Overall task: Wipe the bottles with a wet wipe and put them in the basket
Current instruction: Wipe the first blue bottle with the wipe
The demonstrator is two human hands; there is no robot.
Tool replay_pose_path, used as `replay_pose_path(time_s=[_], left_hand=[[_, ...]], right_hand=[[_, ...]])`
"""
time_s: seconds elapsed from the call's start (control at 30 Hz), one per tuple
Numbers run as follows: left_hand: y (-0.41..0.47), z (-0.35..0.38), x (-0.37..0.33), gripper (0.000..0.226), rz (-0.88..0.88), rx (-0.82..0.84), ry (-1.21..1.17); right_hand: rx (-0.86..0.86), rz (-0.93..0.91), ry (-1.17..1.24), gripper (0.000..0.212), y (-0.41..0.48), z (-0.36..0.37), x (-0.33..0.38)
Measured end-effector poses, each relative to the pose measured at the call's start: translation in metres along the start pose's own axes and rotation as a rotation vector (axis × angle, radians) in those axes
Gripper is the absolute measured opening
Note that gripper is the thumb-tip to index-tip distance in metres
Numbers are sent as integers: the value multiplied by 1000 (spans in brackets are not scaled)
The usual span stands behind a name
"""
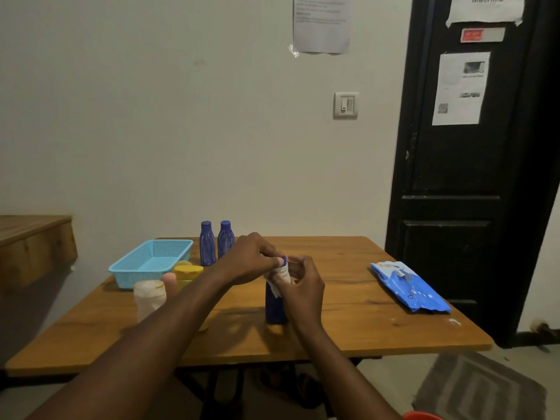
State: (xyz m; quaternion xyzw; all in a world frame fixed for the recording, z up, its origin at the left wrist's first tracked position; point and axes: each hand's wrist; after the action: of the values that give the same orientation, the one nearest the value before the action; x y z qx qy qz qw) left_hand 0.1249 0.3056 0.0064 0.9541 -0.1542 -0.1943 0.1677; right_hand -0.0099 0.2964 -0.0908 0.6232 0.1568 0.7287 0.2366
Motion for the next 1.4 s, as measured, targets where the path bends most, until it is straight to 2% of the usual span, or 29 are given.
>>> replay_pose_path(time_s=[0.1, 0.37, 0.57, 0.83, 1.03, 1.17, 1.27, 1.4], left_hand=[[-1, 1, 1, 21, 4, 1, -1], [0, 0, 1, 30, 6, 37, 3], [1, 0, 1, 33, 7, 44, 20], [0, 8, -1, 23, -33, -49, -40], [2, 8, -4, 22, -13, -57, -56], [4, 7, -1, 24, -8, -46, -53], [3, 7, 1, 24, 10, -36, -53], [4, 10, 2, 25, -10, -32, -55]], right_hand=[[10, 45, 113, 48, 4, -5, 2], [-14, 186, 219, 19, 17, -24, 4], [-15, 222, 240, 15, 11, -18, 5], [-40, 287, 199, 20, -20, -25, -15], [-91, 167, 234, 34, -12, -13, -1], [-44, 154, 200, 42, 1, 2, 13], [27, 241, 138, 32, 10, 6, 7], [130, 231, 47, 25, 1, -2, 2]])
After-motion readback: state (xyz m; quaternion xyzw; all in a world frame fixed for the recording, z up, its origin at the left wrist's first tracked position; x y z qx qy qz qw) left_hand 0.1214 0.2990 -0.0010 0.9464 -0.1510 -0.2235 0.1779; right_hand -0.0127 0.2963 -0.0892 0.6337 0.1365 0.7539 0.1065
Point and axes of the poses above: each hand's wrist, its own y-axis towards the middle knuckle, its own z-axis out of the palm, x = y × z, and after that the axes turned 12 degrees about y, right-handed
